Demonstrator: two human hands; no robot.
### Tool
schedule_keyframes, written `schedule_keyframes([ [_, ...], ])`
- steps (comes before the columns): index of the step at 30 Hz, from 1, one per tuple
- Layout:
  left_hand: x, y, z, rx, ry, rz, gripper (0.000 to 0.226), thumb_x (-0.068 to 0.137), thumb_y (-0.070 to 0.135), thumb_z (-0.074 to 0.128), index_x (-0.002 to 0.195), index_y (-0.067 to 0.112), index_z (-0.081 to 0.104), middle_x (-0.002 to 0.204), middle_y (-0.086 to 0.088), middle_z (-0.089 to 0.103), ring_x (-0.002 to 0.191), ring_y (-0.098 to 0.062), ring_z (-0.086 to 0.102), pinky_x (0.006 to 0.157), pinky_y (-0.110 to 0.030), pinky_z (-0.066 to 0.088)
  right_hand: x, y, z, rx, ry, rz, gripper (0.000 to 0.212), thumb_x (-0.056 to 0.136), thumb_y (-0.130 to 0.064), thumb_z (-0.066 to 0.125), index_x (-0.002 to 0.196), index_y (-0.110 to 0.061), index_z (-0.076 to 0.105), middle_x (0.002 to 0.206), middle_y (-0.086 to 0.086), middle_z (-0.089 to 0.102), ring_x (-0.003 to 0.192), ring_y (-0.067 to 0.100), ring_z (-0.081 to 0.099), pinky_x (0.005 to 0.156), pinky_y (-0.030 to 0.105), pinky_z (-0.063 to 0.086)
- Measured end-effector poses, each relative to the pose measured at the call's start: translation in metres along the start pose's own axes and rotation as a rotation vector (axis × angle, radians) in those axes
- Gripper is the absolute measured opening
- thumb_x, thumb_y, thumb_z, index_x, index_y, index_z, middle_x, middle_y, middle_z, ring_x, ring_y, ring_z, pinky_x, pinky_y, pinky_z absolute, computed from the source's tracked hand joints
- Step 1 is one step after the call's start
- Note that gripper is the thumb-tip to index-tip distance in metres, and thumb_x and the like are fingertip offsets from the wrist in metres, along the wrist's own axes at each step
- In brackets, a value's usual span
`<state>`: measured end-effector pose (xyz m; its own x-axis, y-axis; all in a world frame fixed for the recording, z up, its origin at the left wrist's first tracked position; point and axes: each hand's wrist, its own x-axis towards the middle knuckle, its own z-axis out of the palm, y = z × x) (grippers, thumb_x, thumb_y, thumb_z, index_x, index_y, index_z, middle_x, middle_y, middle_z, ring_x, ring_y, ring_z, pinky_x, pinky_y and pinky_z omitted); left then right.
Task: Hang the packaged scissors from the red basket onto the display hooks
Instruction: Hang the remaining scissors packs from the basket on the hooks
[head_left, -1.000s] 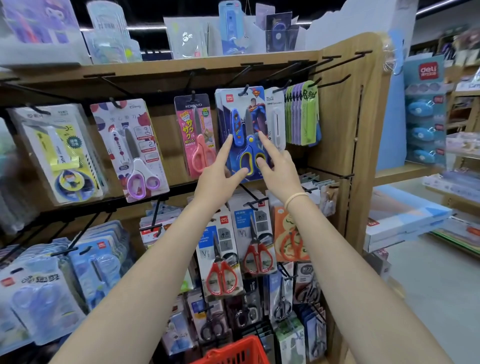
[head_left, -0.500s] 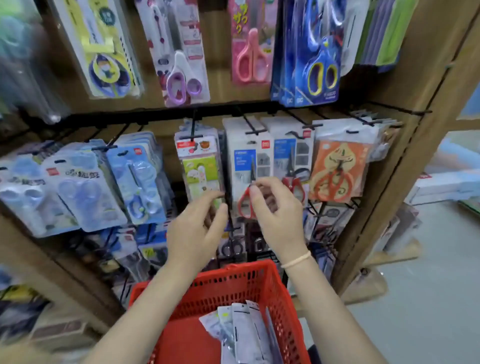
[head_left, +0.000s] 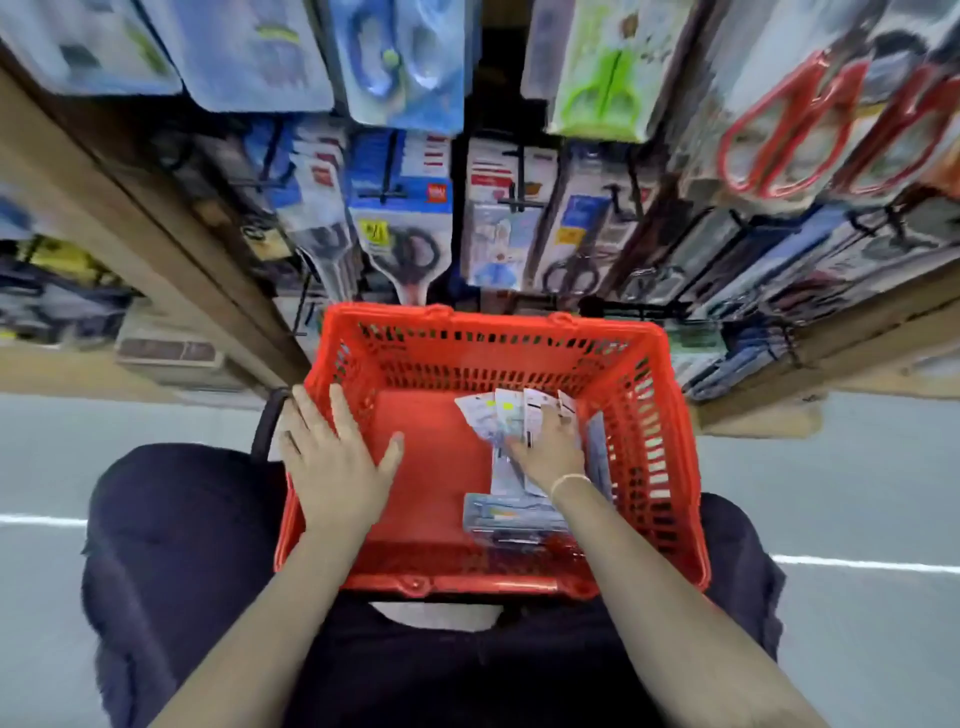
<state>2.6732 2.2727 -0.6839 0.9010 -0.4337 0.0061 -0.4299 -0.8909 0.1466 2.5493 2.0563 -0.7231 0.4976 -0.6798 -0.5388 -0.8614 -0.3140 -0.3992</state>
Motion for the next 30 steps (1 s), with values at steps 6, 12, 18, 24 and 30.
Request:
schedule_keyframes([
  [6, 0.000, 0.002, 0.018, 0.018, 0.042, -0.028, 0.087, 0.092, 0.064, 0.041, 0.155, 0.004, 0.035, 0.159, -0.040, 0.019, 0.143, -0.057, 0.027, 0.109, -0.067, 0.026, 0.010, 0.034, 0.026, -0.017, -0.130, 0.172, 0.073, 0.086, -0.064, 0.063, 0.132, -0.011, 0.046, 0.133, 0.016, 0.051, 0.127, 0.039, 0.050, 0.107, 0.044, 0.041],
  [12, 0.000, 0.001, 0.024, 0.015, 0.092, -0.012, 0.083, 0.096, 0.065, 0.038, 0.155, 0.007, 0.035, 0.159, -0.041, 0.018, 0.144, -0.058, 0.026, 0.111, -0.065, 0.023, 0.022, 0.029, 0.031, 0.072, -0.132, 0.233, 0.099, 0.081, -0.063, 0.072, 0.155, -0.019, 0.024, 0.145, 0.021, 0.031, 0.135, 0.042, 0.040, 0.112, 0.045, 0.035],
  [18, 0.000, 0.001, 0.024, 0.030, 0.083, -0.010, 0.082, 0.099, 0.067, 0.032, 0.156, 0.007, 0.034, 0.159, -0.041, 0.017, 0.145, -0.058, 0.025, 0.111, -0.064, 0.022, 0.031, 0.028, 0.030, 0.163, -0.128, 0.337, 0.087, 0.081, -0.043, 0.080, 0.148, -0.015, 0.032, 0.138, 0.016, 0.044, 0.129, 0.036, 0.047, 0.101, 0.035, 0.040],
  [24, 0.000, 0.005, 0.022, 0.039, 0.052, -0.021, 0.081, 0.100, 0.066, 0.033, 0.156, 0.008, 0.032, 0.160, -0.041, 0.015, 0.146, -0.057, 0.022, 0.113, -0.064, 0.021, 0.031, 0.033, 0.034, 0.265, -0.136, 0.440, 0.109, 0.072, -0.056, 0.083, 0.155, -0.019, 0.022, 0.151, 0.018, 0.033, 0.139, 0.040, 0.036, 0.112, 0.047, 0.036],
  [30, 0.002, 0.015, 0.025, -0.085, 0.017, 0.175, 0.081, 0.096, 0.054, 0.045, 0.154, -0.001, 0.035, 0.160, -0.038, 0.021, 0.150, -0.056, 0.018, 0.124, -0.058, 0.006, 0.028, 0.039, 0.030, 0.391, -0.173, 0.344, 0.119, 0.063, -0.052, 0.086, 0.158, -0.025, 0.021, 0.154, 0.008, 0.041, 0.136, 0.030, 0.046, 0.115, 0.043, 0.038],
])
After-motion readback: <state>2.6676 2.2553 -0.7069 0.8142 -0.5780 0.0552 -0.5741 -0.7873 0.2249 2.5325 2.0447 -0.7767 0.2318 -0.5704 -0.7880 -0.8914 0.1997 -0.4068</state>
